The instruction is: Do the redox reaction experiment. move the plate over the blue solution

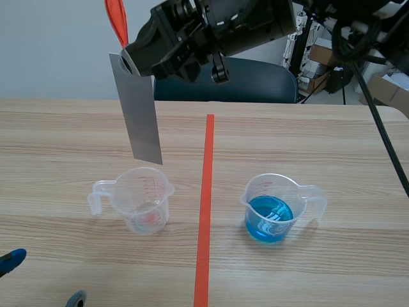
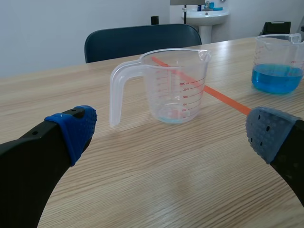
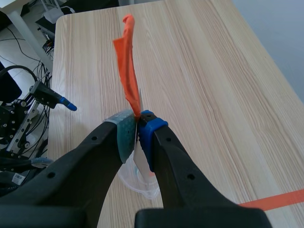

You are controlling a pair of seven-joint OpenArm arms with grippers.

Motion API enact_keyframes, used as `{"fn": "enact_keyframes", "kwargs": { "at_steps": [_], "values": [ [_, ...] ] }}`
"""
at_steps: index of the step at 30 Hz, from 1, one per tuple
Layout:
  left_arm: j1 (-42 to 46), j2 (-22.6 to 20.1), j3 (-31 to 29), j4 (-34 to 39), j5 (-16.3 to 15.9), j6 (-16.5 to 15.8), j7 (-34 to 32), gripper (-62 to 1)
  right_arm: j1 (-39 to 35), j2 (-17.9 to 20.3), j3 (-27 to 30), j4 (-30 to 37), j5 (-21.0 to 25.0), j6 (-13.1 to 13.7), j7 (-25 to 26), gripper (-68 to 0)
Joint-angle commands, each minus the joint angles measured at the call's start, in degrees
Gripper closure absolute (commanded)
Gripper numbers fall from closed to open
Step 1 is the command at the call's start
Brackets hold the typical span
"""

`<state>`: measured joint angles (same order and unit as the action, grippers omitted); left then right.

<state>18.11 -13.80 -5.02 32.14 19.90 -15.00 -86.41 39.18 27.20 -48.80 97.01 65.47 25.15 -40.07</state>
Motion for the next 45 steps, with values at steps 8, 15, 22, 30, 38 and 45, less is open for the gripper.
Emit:
{"fn": "enact_keyframes", "kwargs": {
  "at_steps": [8,15,22,30,38,45],
  "values": [
    [-0.07,-0.55,-0.04,0.55,-0.59,0.28,-2.62,-62.3,1.64,10.38,1.27,4.33,8.28,5.73,2.95,-0.6],
    [-0.07,-0.55,-0.04,0.55,-0.57,0.28,-2.62,-62.3,2.16,19.17,1.27,4.83,10.03,9.33,8.2,-0.6],
    [-0.2,-0.55,-0.04,0.55,-0.57,0.28,-2.62,-62.3,2.89,28.68,1.27,4.83,13.55,15.23,13.14,-0.6],
    [0.31,-1.46,-0.04,0.55,-0.57,0.28,-2.62,-62.3,2.89,39.36,1.27,4.83,16.02,17.57,18.36,-0.6],
    [4.02,-6.86,-0.04,0.63,-0.79,0.28,-2.62,-62.3,2.51,48.63,1.25,4.83,16.02,17.57,23.19,-0.6],
    [10.47,-13.35,-0.04,4.92,-3.45,0.26,-2.62,-62.3,0.02,52.24,1.22,4.83,13.66,17.57,25.97,-0.6]
  ]
}}
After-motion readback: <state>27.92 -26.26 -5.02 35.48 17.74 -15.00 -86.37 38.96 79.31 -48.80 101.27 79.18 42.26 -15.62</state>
